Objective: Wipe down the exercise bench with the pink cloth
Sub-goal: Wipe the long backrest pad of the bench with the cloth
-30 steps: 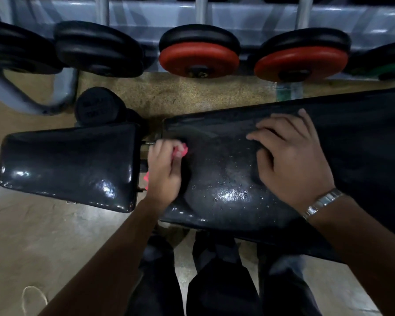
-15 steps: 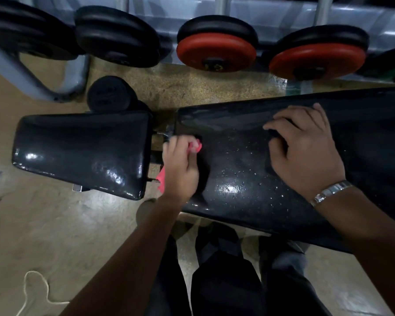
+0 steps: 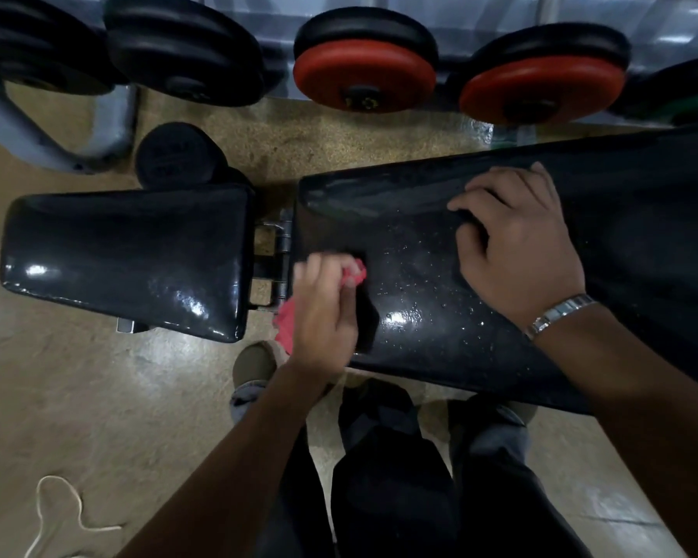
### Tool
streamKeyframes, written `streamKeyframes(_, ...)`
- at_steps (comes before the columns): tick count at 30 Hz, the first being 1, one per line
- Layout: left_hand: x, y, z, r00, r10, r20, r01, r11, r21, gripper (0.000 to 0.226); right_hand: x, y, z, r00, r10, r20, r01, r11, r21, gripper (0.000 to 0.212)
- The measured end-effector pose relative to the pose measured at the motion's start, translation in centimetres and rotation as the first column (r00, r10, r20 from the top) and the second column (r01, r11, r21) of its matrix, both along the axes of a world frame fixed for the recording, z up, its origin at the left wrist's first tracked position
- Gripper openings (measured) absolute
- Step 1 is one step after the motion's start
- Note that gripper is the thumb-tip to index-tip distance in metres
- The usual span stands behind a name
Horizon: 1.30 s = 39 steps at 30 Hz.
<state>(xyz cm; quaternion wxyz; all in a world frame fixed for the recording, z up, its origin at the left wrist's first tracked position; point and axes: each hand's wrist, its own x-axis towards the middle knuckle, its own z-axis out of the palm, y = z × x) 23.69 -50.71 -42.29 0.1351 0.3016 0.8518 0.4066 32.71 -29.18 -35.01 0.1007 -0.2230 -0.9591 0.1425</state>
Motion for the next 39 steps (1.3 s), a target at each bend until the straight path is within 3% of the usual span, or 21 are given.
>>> streamKeyframes(3,2.6,-3.8,-0.4,0.993,-0.117,-0.021,0.117,0.993,-0.018,0.020,0.0,0.0,0.1,1.000,0.001,0.003,-0.001,1.000,-0.012,0.030)
streamKeyframes(9,-0.4,-2.2,-1.3,0.993,0.114,-0.003,-0.114,0.993,-0.035,0.020,-0.1,-0.1,0.1,1.000,0.003,-0.002,-0.003,1.000,-0.012,0.030)
streamKeyframes(16,3.9,-5.7,-1.4,0.989,-0.115,-0.093,0.106,0.990,-0.097,0.024,0.1,0.0,0.1,1.000,-0.005,-0.022,0.004,1.000,-0.031,0.028)
streamKeyframes(22,0.9,-2.6,-1.2,0.991,0.121,-0.061,-0.126,0.987,-0.099,0.018,0.0,-0.1,0.0,0.999,-0.008,-0.034,0.007,1.000,-0.016,0.026)
streamKeyframes(28,5.8,-6.0,-0.9,0.976,-0.200,-0.090,0.192,0.978,-0.086,0.019,0.0,-0.2,-0.1,1.000,-0.013,-0.028,0.012,0.999,-0.031,0.028)
streamKeyframes(31,3.2,-6.3,-1.2,0.974,-0.193,-0.120,0.185,0.980,-0.079,0.017,0.0,-0.2,0.1,0.999,-0.019,-0.034,0.018,0.999,-0.029,0.028)
streamKeyframes(35,2.2,-1.8,0.0,0.998,-0.004,-0.055,-0.001,0.997,-0.081,0.018,-0.1,-0.1,0.0,1.000,-0.016,-0.027,0.015,1.000,-0.027,0.027)
streamKeyframes(39,5.4,-2.4,0.3,0.968,-0.224,-0.112,0.217,0.974,-0.067,0.017,0.1,-0.2,-0.1,0.999,-0.018,-0.027,0.017,0.999,-0.031,0.027)
